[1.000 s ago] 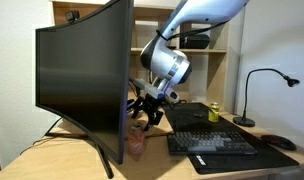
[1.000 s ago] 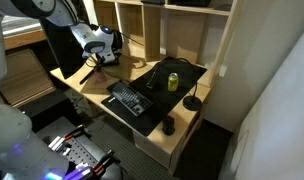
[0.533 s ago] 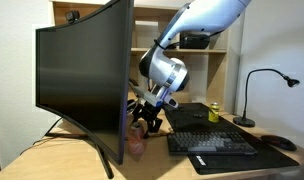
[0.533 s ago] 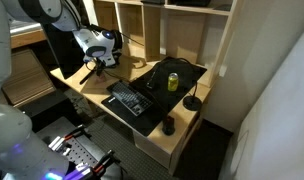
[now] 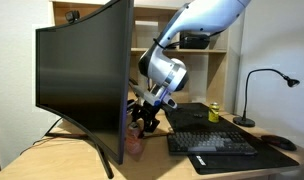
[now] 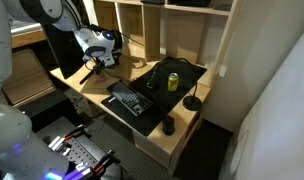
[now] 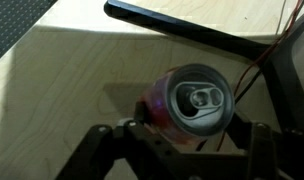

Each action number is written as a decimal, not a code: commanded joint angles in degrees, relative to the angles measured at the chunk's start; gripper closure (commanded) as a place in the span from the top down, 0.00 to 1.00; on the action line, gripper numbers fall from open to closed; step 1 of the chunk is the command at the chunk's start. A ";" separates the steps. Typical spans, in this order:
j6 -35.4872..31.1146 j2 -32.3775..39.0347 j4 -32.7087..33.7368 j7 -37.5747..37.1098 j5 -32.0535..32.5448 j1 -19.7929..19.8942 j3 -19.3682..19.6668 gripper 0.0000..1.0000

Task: Put the orange can next to the yellow can.

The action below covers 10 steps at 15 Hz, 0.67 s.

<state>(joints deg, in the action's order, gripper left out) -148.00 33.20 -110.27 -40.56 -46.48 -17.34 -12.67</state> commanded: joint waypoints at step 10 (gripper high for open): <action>4.42 -3.25 -0.57 2.76 -10.03 4.27 -0.49 0.42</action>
<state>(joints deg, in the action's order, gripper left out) -146.66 32.99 -109.65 -40.40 -52.96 -16.38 -13.11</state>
